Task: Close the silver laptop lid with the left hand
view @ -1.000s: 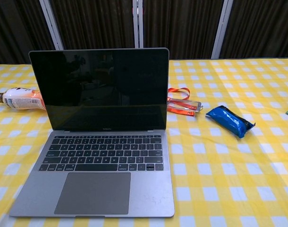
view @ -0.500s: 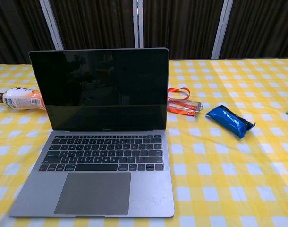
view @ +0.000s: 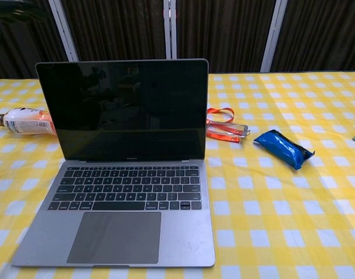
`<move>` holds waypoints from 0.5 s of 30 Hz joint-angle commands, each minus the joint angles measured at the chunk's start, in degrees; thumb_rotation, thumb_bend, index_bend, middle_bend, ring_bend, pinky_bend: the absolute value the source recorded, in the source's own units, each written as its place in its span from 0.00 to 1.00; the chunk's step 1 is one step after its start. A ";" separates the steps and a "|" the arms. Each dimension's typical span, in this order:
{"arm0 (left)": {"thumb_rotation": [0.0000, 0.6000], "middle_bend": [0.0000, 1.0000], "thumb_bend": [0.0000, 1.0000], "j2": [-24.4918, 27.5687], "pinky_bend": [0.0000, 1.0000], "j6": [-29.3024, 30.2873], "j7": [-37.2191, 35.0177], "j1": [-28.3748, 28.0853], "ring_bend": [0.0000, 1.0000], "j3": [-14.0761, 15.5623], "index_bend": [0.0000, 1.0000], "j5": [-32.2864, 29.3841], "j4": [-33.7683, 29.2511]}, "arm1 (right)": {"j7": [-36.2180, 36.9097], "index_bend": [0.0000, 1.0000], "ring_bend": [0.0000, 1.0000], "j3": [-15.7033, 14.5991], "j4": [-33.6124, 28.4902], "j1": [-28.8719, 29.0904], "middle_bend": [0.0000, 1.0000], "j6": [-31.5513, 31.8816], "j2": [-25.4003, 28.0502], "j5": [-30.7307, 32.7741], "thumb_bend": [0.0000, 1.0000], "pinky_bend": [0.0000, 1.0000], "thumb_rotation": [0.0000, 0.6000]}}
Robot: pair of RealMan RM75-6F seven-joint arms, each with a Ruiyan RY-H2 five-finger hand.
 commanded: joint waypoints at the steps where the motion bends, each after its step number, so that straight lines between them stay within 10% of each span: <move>1: 1.00 0.03 1.00 -6.45 0.01 -5.73 5.20 -8.36 0.03 -2.44 0.12 -9.71 4.80 | -0.17 0.02 0.00 0.13 0.42 0.24 0.00 -0.58 -0.41 0.71 0.00 0.00 1.00; 15: 1.00 0.27 1.00 -10.54 0.37 -4.88 5.59 -12.60 0.31 -1.49 0.37 -14.74 7.18 | 2.37 0.02 0.00 0.63 1.16 0.11 0.00 -0.51 0.24 2.23 0.00 0.00 1.00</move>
